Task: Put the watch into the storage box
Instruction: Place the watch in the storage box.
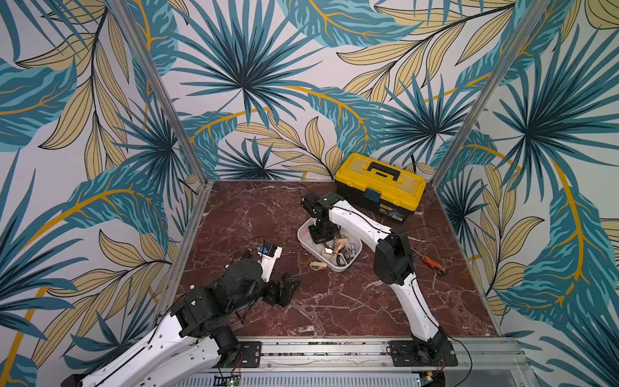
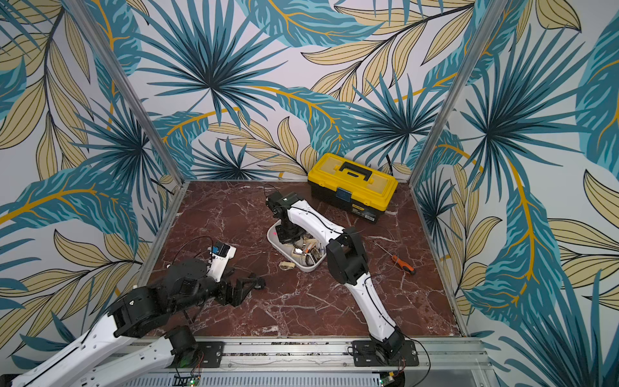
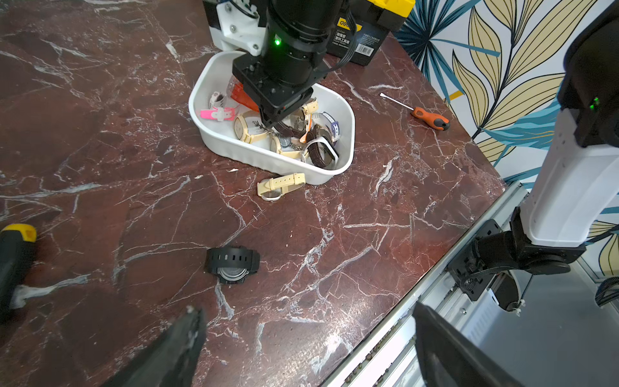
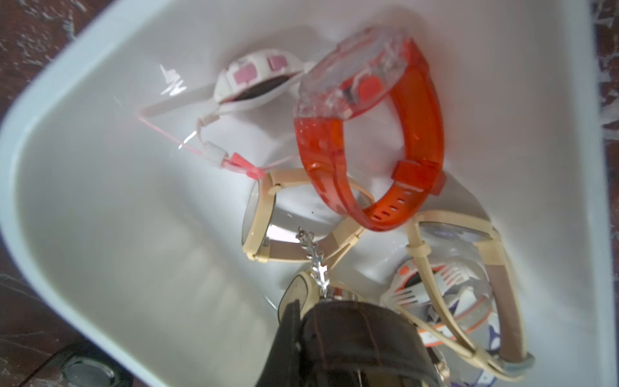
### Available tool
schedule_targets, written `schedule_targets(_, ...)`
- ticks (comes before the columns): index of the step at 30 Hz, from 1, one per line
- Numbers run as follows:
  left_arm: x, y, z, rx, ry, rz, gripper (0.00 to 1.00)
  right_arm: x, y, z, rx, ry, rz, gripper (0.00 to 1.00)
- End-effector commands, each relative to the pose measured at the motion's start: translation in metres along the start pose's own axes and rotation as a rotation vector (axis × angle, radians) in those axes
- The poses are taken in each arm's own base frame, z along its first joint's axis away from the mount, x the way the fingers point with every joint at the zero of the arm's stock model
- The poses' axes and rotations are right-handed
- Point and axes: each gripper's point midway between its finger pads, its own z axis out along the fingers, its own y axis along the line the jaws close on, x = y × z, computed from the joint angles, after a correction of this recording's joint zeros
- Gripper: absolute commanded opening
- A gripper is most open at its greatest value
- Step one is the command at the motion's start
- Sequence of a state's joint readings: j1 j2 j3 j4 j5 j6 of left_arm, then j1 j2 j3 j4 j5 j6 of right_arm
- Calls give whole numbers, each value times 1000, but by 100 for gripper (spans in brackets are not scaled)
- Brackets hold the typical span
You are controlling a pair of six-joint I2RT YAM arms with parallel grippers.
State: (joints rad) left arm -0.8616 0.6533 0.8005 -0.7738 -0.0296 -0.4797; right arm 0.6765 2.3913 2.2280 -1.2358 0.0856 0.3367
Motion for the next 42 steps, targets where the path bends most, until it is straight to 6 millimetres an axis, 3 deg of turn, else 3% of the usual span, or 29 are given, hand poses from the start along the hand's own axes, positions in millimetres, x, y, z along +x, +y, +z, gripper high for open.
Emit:
schedule_targets(1, 3, 0, 5, 3, 4, 11, 100, 5, -6, 11, 33, 40, -13, 0)
schedule_targets(10, 4, -1, 9, 3, 21, 11, 100, 6, -5, 24, 38, 60, -8, 4)
schedule_targets(16, 2, -2, 9, 6, 18, 8, 100, 1, 4, 11, -19, 22, 12, 43)
schedule_targets(19, 1, -3, 9, 7, 19, 7, 100, -2, 3, -2, -29, -15, 24, 53)
schedule_targets(23, 0, -4, 8, 9, 17, 7, 100, -5, 3, -25, -53, -67, 44, 55)
schedule_targets(25, -1, -4, 8, 9, 17, 7, 100, -5, 2, -41, -66, -98, 54, 56)
schedule_targets(29, -1, -5, 10, 8, 29, 2, 100, 2, -2, -77, -111, -178, 81, 67)
schedule_targets(35, 10, -4, 32, -15, 113, -27, 100, 52, -17, -117, -234, -325, 161, 93)
schedule_targets(38, 20, -6, 49, -24, 195, -55, 100, 87, -24, -133, -343, -440, 208, 99)
schedule_targets(42, 32, 2, 68, -90, 287, -66, 100, 134, -18, -148, -564, -601, 229, 100)
